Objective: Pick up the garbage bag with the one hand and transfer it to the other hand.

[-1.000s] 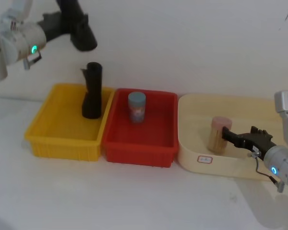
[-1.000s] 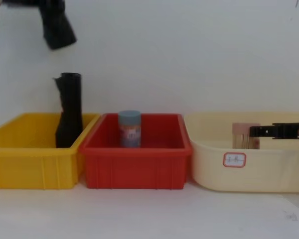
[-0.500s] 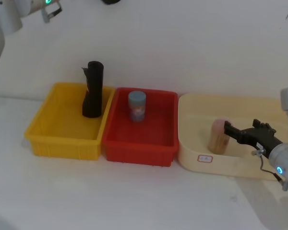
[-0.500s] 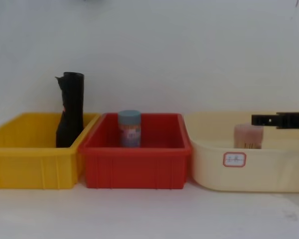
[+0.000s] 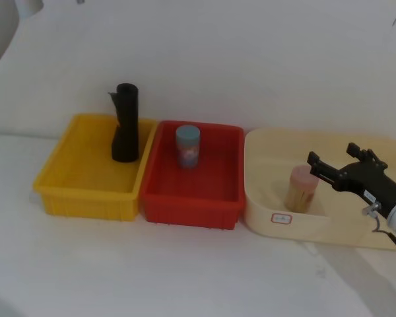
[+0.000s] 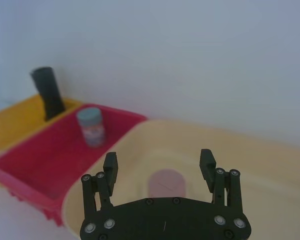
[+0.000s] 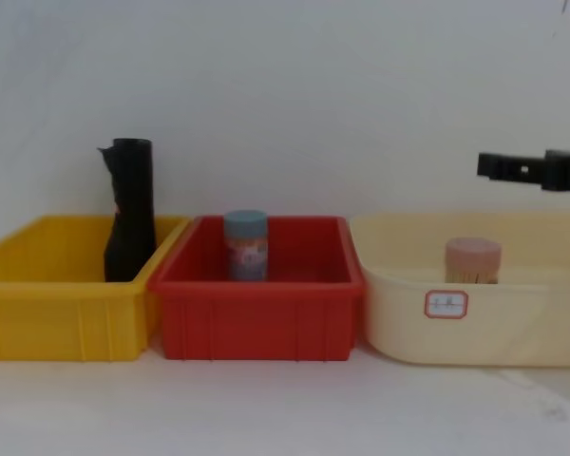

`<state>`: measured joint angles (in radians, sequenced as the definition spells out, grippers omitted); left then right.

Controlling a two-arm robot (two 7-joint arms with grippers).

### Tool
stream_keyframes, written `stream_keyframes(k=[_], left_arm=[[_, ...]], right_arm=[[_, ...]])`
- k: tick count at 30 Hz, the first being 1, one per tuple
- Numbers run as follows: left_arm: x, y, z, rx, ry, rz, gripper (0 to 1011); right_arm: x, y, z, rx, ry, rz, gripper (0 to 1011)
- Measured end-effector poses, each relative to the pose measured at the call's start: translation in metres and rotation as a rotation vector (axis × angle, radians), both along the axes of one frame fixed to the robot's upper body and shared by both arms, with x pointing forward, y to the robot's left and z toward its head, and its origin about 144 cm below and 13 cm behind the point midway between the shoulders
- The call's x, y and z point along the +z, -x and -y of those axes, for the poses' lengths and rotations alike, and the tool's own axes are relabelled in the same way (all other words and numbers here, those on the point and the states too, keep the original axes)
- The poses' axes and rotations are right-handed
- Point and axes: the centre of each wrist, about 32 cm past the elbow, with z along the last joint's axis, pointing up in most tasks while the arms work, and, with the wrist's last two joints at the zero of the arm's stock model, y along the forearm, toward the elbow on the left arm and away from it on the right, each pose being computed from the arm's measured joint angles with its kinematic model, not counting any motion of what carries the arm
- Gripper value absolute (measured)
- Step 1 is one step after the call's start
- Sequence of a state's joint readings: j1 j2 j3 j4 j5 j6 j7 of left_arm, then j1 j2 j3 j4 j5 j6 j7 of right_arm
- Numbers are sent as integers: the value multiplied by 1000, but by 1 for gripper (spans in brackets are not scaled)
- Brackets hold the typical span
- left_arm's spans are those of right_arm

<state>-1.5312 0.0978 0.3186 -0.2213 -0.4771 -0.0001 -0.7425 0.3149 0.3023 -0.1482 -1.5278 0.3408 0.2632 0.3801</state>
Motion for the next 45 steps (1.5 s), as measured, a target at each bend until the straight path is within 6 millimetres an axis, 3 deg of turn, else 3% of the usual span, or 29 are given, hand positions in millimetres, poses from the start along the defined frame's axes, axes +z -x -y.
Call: stream_keyframes(k=[13,21,45], left_arm=[[8,-1,3,-20,5,10,486],[10,-1,3,-25,6,12,486],[12,-1,4,-30,7,15,486]], right_arm=[[10,8,14,155,-30,112,1001],[9,7,14,156,-27,124,1001],[-13,-4,-18,-16,-23,202,1001]])
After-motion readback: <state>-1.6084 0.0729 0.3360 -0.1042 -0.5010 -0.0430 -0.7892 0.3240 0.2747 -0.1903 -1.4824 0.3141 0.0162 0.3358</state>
